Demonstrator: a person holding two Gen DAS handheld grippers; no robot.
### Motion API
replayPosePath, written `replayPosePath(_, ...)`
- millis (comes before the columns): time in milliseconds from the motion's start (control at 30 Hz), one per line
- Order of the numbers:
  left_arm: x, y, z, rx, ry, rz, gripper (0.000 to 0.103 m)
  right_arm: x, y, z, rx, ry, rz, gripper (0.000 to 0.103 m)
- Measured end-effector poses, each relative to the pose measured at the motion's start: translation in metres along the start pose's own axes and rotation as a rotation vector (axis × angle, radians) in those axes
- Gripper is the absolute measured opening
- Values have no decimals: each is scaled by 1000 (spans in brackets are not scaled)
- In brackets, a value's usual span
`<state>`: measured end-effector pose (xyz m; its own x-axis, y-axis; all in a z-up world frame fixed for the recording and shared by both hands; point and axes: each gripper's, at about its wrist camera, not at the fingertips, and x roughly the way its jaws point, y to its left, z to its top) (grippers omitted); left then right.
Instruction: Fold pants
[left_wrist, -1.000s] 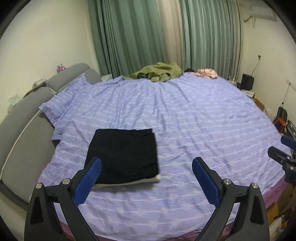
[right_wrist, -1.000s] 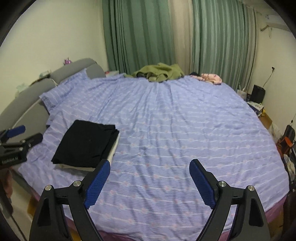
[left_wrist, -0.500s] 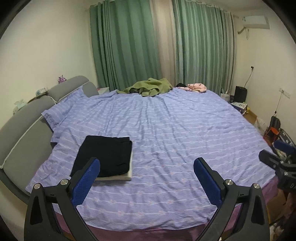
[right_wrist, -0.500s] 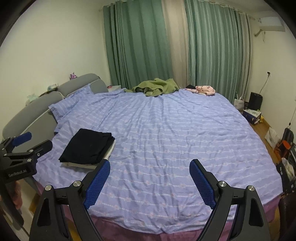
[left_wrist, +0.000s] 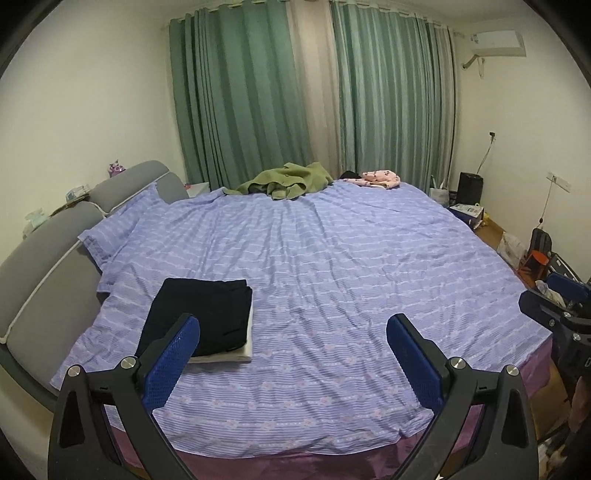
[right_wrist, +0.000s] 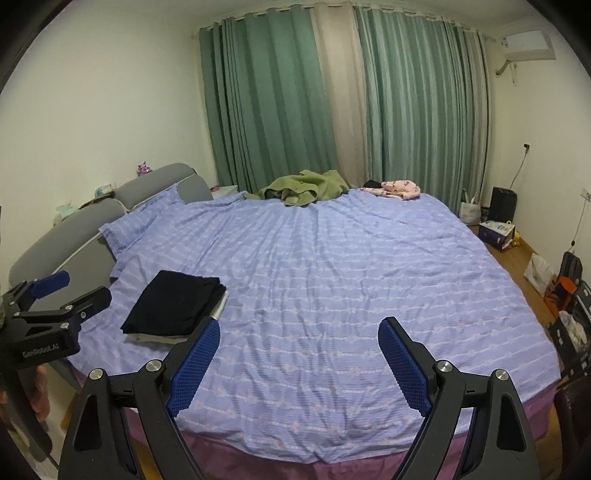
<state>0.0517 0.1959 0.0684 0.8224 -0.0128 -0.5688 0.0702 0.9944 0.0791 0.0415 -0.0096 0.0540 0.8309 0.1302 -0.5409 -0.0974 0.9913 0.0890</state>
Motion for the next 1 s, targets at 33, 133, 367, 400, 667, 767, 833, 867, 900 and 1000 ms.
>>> replayPosePath(33, -1, -1, 0, 1, -1, 0, 103, -1, -1, 0, 2, -4, 1, 88)
replayPosePath(133, -1, -4, 2, 3, -2, -9, 103, -4, -4, 1, 12, -20, -5, 88)
replayPosePath(367, -3, -10, 4, 16, -16, -28, 103, -8, -7, 0, 17, -27, -10, 88)
replayPosePath(400, -3, -11, 5, 19, -19, -29, 103, -8, -6, 0, 17, -27, -12, 88)
replayPosePath(667, -4, -11, 8, 21, -31, -41, 103, -9, -8, 1, 21, -34, -15, 88)
replayPosePath(767, -4, -12, 9, 18, -31, -43, 103, -9, -9, 1, 22, -34, -15, 88)
replayPosePath(833, -3, -13, 10, 19, -32, -45, 103, -9, -10, 1, 23, -32, -16, 88)
replayPosePath(867, -3, -13, 10, 20, -32, -44, 103, -9, -9, 1, 24, -34, -18, 88)
replayPosePath(900, -4, -13, 10, 19, -30, -43, 103, -9, -9, 1, 25, -33, -18, 88)
replayPosePath(1000, -3, -14, 11, 15, -30, -48, 103, -9, -10, 2, 26, -33, -20, 88)
